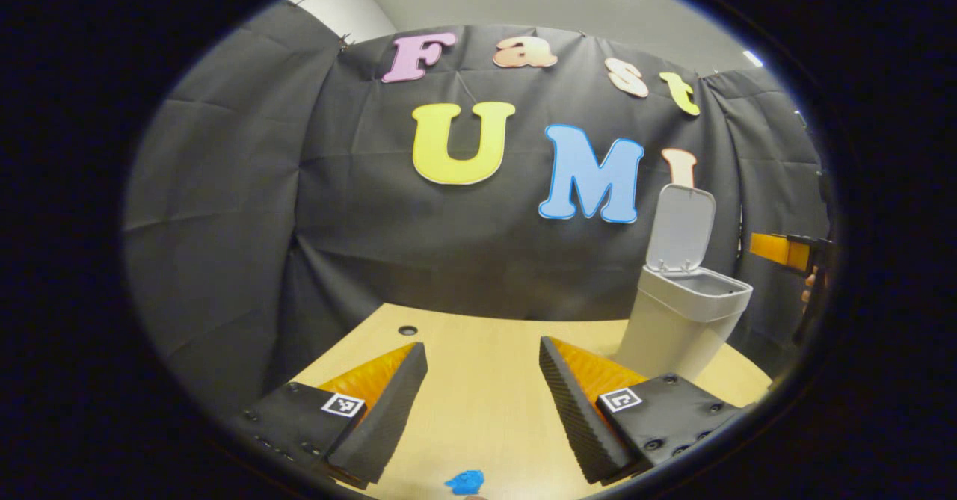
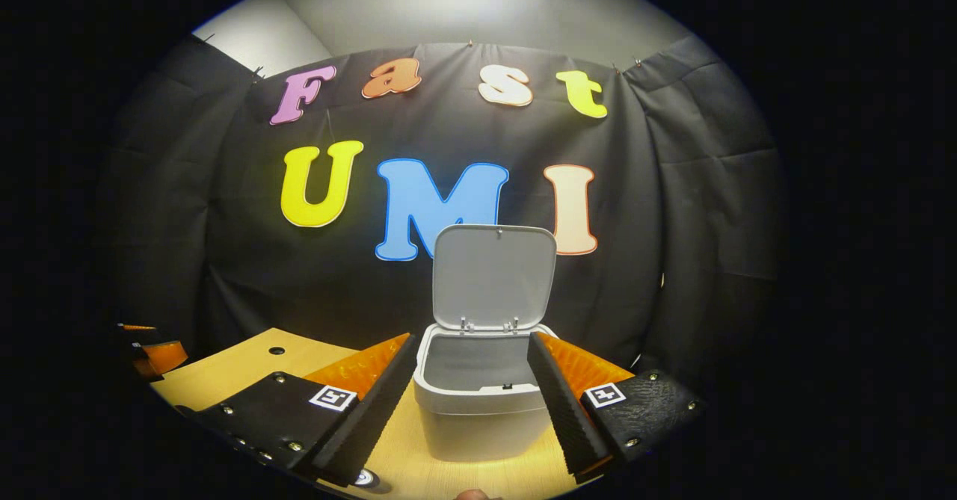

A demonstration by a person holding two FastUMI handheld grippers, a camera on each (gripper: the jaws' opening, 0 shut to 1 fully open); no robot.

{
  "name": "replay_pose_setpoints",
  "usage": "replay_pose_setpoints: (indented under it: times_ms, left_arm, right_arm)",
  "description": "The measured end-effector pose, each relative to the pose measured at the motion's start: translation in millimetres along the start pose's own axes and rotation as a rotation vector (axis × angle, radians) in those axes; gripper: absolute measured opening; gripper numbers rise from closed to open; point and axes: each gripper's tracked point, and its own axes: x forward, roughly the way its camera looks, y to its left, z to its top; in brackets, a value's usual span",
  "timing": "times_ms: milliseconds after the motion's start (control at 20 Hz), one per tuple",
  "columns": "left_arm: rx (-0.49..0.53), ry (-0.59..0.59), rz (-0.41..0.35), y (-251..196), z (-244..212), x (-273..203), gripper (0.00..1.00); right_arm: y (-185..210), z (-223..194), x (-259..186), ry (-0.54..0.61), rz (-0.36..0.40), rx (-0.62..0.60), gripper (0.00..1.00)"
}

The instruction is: Press the lid of the desktop garbage bin to open it, pick up the crumpled paper on the desktop and throw it into the bin, then pick up the pop can on the desktop and drop it into the bin, and finally close the garbage bin lid.

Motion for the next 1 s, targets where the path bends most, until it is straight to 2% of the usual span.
replay_pose_setpoints:
  times_ms: [200,250,550,1000]
  left_arm:
    - [-0.029,0.083,0.001,17,-34,1,0.98]
    - [-0.027,0.105,-0.005,18,-44,1,0.95]
    - [0.014,0.247,-0.032,15,-109,4,0.95]
    - [0.109,0.582,-0.053,18,-231,5,0.96]
  right_arm:
    - [10,0,-17,-0.02,-0.004,-0.028,0.95]
    - [15,-3,-20,-0.016,0.003,-0.035,0.95]
    - [32,-11,-37,-0.004,0.011,-0.066,0.95]
    - [45,-18,-53,0.02,0.01,-0.085,0.95]
